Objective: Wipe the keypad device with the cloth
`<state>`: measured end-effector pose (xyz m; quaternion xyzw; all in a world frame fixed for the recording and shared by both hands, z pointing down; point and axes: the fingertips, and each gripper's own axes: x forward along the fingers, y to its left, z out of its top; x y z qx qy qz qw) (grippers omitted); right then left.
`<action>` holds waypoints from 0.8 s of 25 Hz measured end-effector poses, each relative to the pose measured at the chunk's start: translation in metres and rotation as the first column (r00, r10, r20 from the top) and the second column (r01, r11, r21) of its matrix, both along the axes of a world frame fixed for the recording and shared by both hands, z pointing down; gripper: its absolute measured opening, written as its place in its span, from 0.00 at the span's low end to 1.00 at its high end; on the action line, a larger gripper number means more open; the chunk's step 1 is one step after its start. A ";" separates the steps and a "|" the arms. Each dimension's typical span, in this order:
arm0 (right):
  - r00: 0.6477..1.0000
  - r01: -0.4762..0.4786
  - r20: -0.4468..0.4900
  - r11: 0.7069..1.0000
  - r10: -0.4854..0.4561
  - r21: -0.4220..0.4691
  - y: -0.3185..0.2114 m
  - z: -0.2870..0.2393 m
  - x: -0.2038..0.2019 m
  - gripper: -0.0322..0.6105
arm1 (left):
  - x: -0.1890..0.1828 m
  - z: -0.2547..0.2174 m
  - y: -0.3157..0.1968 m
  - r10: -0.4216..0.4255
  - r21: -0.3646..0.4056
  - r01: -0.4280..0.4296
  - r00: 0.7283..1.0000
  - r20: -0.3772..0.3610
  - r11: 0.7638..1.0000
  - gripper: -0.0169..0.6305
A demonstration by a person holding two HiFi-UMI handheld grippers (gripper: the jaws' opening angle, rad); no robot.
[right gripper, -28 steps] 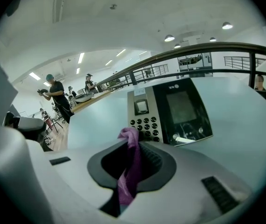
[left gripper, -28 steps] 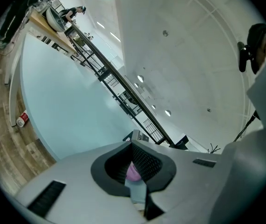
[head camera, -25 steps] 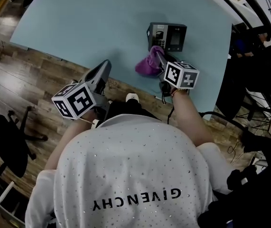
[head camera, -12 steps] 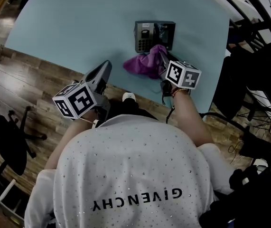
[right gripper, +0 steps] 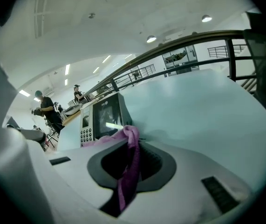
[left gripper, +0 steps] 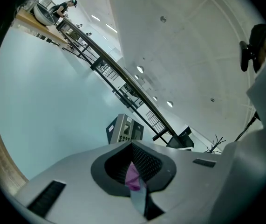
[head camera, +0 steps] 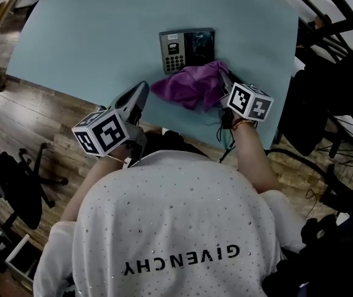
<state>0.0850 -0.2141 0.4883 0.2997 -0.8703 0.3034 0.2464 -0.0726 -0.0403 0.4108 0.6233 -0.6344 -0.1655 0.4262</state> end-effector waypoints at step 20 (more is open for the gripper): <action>0.957 0.050 0.281 0.996 -0.067 0.069 -0.074 -0.067 -0.072 0.10 | -0.018 0.011 0.024 -0.110 -0.130 0.128 0.984 0.138 0.983 0.03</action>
